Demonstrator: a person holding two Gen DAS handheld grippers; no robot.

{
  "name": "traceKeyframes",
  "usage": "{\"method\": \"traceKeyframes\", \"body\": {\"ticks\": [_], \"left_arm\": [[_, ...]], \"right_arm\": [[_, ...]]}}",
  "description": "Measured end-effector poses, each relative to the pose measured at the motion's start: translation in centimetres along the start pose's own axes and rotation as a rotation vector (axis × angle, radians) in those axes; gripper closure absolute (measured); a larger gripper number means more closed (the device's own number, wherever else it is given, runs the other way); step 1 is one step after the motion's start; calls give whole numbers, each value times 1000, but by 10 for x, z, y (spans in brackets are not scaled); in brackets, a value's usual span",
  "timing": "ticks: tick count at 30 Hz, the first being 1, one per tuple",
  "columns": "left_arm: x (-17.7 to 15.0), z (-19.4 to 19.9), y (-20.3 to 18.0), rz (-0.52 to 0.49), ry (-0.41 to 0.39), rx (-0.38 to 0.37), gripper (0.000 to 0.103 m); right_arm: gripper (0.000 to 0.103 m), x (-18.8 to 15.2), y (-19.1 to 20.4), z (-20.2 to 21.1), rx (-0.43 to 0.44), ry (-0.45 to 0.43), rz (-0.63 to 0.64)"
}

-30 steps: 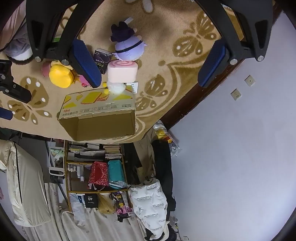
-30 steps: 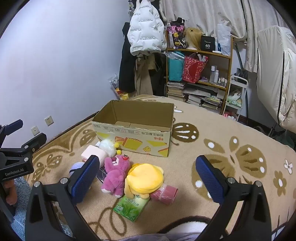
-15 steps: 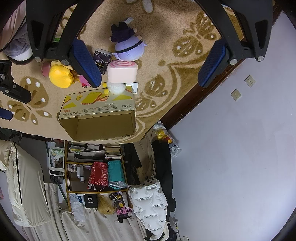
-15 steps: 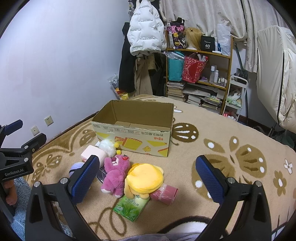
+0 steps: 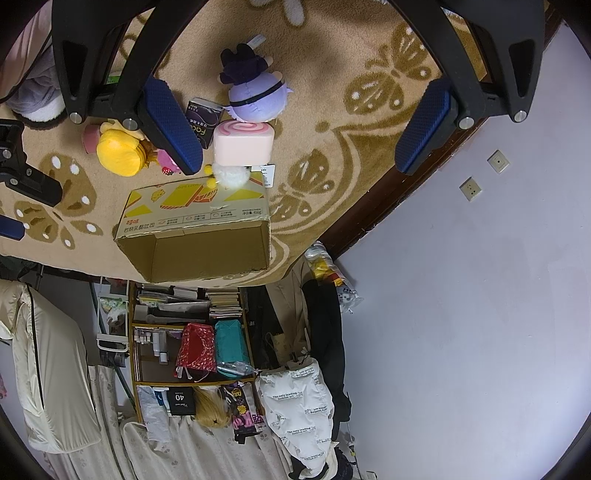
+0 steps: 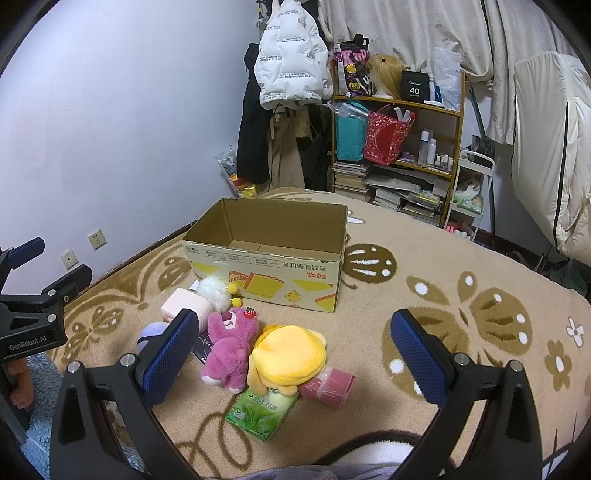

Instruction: Organize soft objects

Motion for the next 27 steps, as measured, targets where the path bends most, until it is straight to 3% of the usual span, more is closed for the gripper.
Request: {"method": "traceKeyframes", "body": {"ticks": [27], "left_arm": [[-2,-2,1,-2,3,1,0]], "right_arm": [[0,0,0,-1,2,-2,-1]]}}
Point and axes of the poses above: each gripper's, at about its wrist camera, not at the fingertips, and z roughly against the way its jaws point, y to its left, x to its top, the point moved 2 cm from there along -z, roughly the way its jaws point, and after that the axes turned 8 degrees about -y, right-handed, at the moved point
